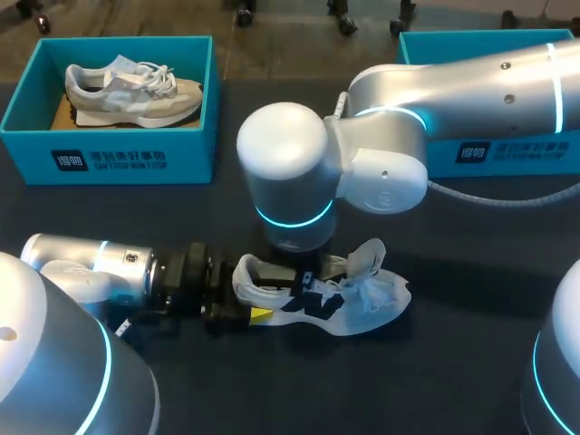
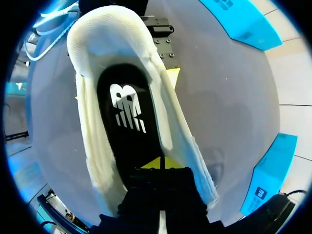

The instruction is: Take the shoe out of the shoebox, open the shoe tongue, remove and reinsert the insole, then place the shoe into the shoebox

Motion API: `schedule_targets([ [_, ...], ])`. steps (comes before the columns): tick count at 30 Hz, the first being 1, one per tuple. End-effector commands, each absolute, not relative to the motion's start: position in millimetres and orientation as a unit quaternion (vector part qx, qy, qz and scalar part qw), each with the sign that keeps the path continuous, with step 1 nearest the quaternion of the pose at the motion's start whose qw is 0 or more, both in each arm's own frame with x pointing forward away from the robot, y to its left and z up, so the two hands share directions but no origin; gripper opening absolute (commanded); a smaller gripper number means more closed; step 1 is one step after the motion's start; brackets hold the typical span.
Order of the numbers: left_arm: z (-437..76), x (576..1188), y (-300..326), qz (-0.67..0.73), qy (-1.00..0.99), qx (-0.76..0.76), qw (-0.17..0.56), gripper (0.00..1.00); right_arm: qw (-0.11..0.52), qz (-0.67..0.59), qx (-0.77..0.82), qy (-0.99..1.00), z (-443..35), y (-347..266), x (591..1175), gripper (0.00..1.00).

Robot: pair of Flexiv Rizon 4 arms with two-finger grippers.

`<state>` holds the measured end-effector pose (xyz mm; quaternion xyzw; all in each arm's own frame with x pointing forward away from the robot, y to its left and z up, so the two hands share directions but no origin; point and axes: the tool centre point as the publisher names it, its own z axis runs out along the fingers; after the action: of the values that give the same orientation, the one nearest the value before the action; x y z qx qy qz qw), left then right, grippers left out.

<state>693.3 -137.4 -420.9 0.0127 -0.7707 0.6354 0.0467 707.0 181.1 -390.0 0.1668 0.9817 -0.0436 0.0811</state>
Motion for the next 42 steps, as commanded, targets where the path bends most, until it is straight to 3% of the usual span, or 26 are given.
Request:
schedule_targets([
  [1, -427, 695, -140, 0.636, -0.77, 0.013, 0.046, 0.0, 0.081, -0.038, 0.168, 0.982, -393, 173, 708, 0.0],
  [8, -427, 695, -140, 0.636, -0.77, 0.013, 0.046, 0.0, 0.08, -0.034, 0.17, 0.982, -397, 170, 708, 0.0],
  [9, -427, 695, -140, 0.636, -0.77, 0.013, 0.046, 0.0, 0.079, -0.031, 0.17, 0.982, -398, 169, 708, 0.14],
  [11, -427, 695, -140, 0.636, -0.77, 0.013, 0.046, 0.0, 0.071, -0.03, 0.175, 0.982, -398, 168, 708, 0.28],
  [17, -427, 695, -140, 0.636, -0.77, 0.013, 0.046, 0.0, 0.04, -0.03, 0.182, 0.982, -401, 166, 710, 0.45],
  [34, -427, 695, -140, 0.636, -0.77, 0.013, 0.046, 0.0, -0.061, -0.021, 0.18, 0.981, -427, 187, 692, 0.42],
  [39, -427, 695, -140, 0.636, -0.77, 0.013, 0.046, 0.0, -0.082, -0.023, 0.18, 0.98, -427, 191, 679, 0.38],
  [42, -427, 695, -140, 0.636, -0.77, 0.013, 0.046, 0.0, -0.1, -0.027, 0.173, 0.98, -430, 192, 673, 0.29],
])
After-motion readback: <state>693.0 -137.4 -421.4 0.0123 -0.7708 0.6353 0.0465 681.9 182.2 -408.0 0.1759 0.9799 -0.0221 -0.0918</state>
